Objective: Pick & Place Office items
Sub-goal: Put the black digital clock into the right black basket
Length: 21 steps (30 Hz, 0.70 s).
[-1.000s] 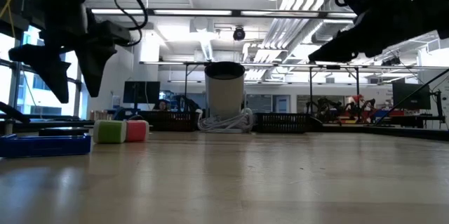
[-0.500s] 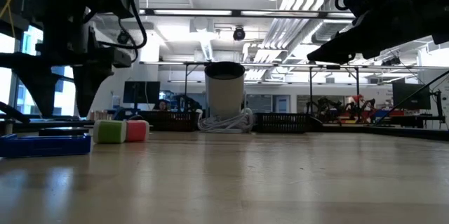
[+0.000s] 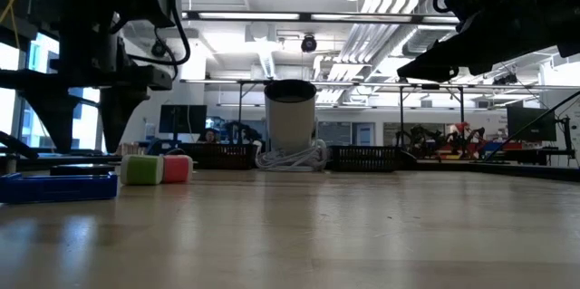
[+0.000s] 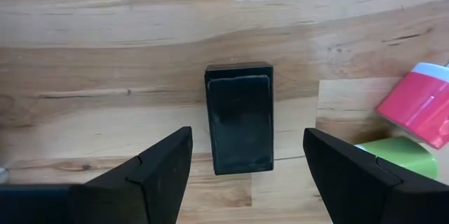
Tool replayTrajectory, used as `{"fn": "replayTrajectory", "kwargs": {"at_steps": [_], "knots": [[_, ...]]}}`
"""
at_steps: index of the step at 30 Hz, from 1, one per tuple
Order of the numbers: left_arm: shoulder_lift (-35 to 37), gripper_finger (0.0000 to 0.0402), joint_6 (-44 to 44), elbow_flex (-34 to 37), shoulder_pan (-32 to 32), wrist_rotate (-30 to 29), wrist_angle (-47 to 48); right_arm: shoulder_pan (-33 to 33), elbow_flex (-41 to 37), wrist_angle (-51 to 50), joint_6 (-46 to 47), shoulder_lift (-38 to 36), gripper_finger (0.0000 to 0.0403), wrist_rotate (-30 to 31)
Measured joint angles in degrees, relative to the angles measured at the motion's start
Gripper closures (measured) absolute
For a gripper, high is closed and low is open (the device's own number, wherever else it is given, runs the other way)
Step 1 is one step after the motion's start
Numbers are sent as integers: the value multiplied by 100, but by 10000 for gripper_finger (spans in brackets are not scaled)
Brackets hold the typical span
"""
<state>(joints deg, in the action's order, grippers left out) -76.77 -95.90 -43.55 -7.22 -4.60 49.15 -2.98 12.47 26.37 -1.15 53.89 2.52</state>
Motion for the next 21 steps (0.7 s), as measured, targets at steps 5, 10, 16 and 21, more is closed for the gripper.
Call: {"fn": "replayTrajectory", "kwargs": {"at_steps": [5, 10, 16, 21], "knots": [[-67, 136, -12, -2, 0, -9, -6, 0, 0, 0, 0, 0, 117, 0], [-401, 136, 24, 0, 0, 141, -5, 0, -2, -2, 2, 0, 117, -43], [-705, 136, 147, 0, 0, 199, -190, 0, -2, 2, 2, 0, 117, -127], [-874, 136, 303, 0, 0, 195, -448, 0, -2, -1, 2, 1, 117, -133]]}}
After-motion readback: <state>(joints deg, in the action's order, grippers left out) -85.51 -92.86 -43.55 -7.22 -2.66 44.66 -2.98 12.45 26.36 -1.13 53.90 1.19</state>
